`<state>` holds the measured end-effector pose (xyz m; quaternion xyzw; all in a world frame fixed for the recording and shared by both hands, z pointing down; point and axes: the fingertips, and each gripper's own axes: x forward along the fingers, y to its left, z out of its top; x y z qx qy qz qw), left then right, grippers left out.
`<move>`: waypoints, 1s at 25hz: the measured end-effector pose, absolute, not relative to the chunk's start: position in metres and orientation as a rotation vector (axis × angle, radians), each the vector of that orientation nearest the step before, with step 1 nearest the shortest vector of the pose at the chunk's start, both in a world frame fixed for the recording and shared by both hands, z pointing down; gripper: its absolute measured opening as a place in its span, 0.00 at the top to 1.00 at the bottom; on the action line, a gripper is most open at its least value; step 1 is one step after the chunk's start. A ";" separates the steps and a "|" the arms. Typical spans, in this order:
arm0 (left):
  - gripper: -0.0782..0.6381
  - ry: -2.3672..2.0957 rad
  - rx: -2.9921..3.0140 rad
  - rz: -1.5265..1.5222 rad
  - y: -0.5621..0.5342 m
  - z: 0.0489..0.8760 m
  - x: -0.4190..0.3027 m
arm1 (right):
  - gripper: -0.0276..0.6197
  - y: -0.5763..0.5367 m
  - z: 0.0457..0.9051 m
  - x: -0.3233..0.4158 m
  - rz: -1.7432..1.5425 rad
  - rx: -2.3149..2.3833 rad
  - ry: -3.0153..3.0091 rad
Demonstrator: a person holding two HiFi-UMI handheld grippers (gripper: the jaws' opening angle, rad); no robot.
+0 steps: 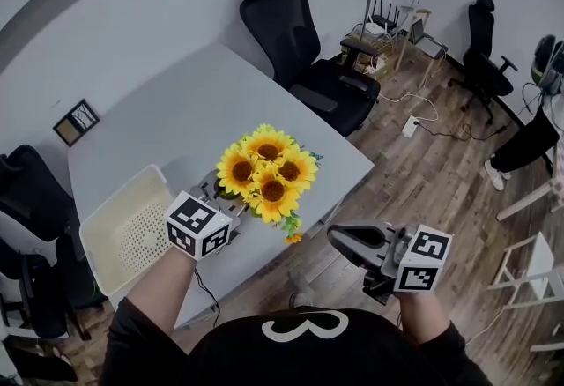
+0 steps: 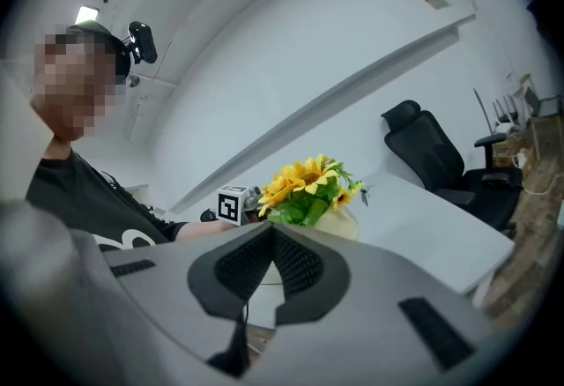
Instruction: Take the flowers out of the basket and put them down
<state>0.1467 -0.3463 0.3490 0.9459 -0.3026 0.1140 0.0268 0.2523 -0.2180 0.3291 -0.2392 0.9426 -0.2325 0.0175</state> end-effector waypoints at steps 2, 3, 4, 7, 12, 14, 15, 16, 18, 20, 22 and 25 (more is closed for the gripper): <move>0.81 -0.944 2.901 0.373 -0.356 0.363 0.152 | 0.95 -0.225 0.336 0.261 -0.746 -0.749 2.926; 0.81 -0.948 2.891 0.386 -0.361 0.371 0.155 | 0.95 -0.229 0.340 0.265 -0.757 -0.752 2.927; 0.81 -0.952 2.881 0.399 -0.364 0.379 0.157 | 0.95 -0.232 0.344 0.268 -0.767 -0.756 2.928; 0.81 -0.967 2.861 0.439 -0.373 0.403 0.160 | 0.95 -0.239 0.356 0.276 -0.794 -0.767 2.931; 0.81 -0.968 2.835 0.533 -0.387 0.443 0.163 | 0.95 -0.254 0.376 0.289 -0.859 -0.793 2.931; 0.81 -0.966 2.824 0.555 -0.389 0.456 0.164 | 0.95 -0.258 0.381 0.294 -0.881 -0.795 2.930; 0.81 -0.967 2.816 0.559 -0.389 0.461 0.164 | 0.95 -0.260 0.384 0.295 -0.890 -0.794 2.930; 0.81 -0.968 2.808 0.566 -0.389 0.467 0.163 | 0.95 -0.261 0.386 0.296 -0.897 -0.793 2.929; 0.81 -0.969 2.799 0.593 -0.392 0.479 0.162 | 0.95 -0.268 0.391 0.297 -0.912 -0.795 2.927; 0.81 -0.960 2.797 0.631 -0.397 0.493 0.162 | 0.95 -0.277 0.397 0.295 -0.939 -0.790 2.924; 0.81 -0.949 2.789 0.656 -0.398 0.506 0.161 | 0.95 -0.283 0.403 0.290 -0.968 -0.774 2.923; 0.81 -0.950 2.767 0.666 -0.398 0.519 0.157 | 0.95 -0.286 0.411 0.282 -0.998 -0.753 2.926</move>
